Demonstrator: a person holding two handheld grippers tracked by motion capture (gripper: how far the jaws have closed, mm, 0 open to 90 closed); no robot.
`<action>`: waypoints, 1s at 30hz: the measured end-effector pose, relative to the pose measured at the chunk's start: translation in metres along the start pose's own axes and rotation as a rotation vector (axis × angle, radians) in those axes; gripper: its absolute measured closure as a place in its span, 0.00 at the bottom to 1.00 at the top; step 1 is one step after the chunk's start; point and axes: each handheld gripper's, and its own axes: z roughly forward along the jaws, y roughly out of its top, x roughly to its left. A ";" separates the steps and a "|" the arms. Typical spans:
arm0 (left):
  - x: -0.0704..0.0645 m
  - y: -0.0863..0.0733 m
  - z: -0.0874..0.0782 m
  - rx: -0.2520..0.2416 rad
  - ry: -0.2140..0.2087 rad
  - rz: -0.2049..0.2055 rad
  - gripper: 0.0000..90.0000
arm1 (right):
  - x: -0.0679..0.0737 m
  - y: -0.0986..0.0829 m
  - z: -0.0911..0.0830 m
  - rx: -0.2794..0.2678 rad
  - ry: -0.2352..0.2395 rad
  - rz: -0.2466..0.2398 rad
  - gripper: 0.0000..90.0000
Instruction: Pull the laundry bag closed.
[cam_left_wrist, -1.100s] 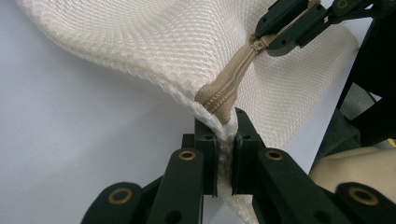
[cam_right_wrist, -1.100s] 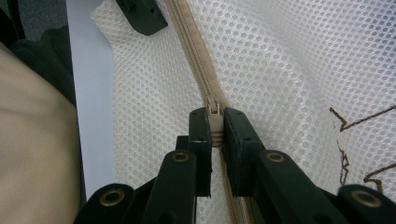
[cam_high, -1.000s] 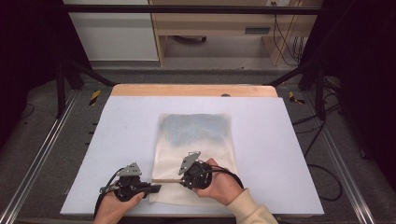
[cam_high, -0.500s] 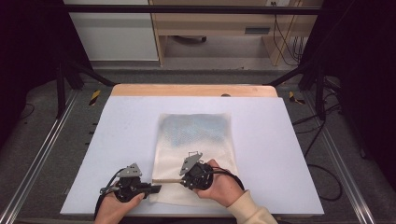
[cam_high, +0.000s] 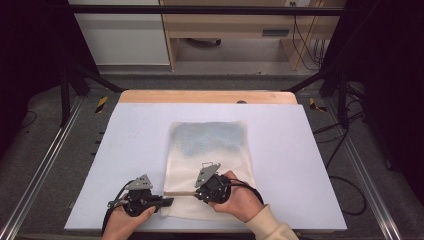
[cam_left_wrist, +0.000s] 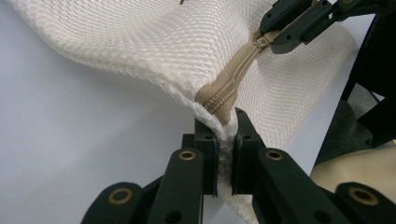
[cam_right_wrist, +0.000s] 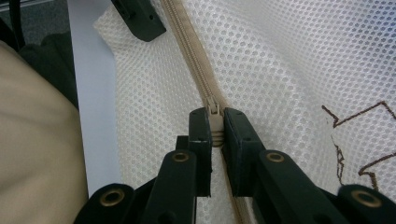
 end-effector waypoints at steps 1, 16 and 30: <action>0.000 0.000 0.000 -0.002 0.001 0.000 0.93 | 0.000 0.000 0.000 0.000 0.001 -0.001 0.91; -0.001 0.001 0.000 0.000 -0.005 0.011 0.93 | -0.001 -0.007 -0.010 -0.010 -0.019 0.009 0.91; -0.003 0.000 0.000 0.008 0.001 0.022 0.93 | 0.003 -0.009 -0.011 -0.015 -0.034 0.007 0.91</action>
